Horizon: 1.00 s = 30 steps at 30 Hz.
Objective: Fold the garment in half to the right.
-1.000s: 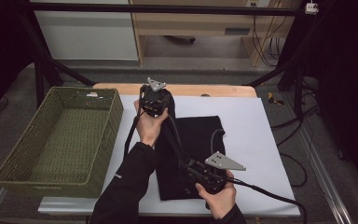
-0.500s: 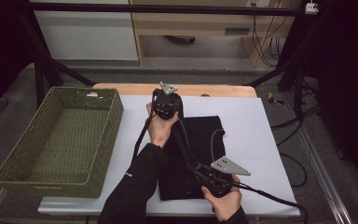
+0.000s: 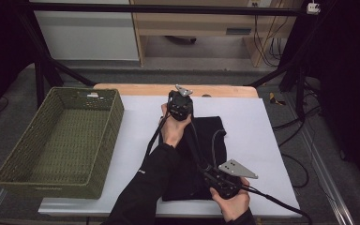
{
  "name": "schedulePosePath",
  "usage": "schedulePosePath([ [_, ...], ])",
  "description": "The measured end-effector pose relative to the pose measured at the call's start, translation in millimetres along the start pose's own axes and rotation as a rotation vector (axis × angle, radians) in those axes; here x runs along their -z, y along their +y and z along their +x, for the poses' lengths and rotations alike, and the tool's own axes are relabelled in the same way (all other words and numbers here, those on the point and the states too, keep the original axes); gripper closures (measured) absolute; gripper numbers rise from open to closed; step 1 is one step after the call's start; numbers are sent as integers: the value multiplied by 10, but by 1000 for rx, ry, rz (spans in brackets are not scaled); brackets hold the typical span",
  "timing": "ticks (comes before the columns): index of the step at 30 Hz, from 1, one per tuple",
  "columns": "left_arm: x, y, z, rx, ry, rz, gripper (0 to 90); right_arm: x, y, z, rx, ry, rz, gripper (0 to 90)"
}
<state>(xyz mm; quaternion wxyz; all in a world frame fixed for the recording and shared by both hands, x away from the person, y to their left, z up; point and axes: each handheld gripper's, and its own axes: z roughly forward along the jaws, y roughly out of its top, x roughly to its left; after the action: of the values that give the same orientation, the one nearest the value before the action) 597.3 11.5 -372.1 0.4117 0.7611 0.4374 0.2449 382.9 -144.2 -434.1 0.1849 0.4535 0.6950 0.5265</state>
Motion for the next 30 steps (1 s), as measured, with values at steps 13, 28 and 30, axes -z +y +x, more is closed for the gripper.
schedulePosePath([
  [13,-264,-59,-152,-3,-165,-51,607,51,-150,-260,-77,-125,92,637],
  [28,458,-545,439,43,-110,-90,25,140,3,-701,17,-23,75,169],
  [30,515,-631,488,29,-91,-59,19,138,35,-733,19,0,75,136],
])
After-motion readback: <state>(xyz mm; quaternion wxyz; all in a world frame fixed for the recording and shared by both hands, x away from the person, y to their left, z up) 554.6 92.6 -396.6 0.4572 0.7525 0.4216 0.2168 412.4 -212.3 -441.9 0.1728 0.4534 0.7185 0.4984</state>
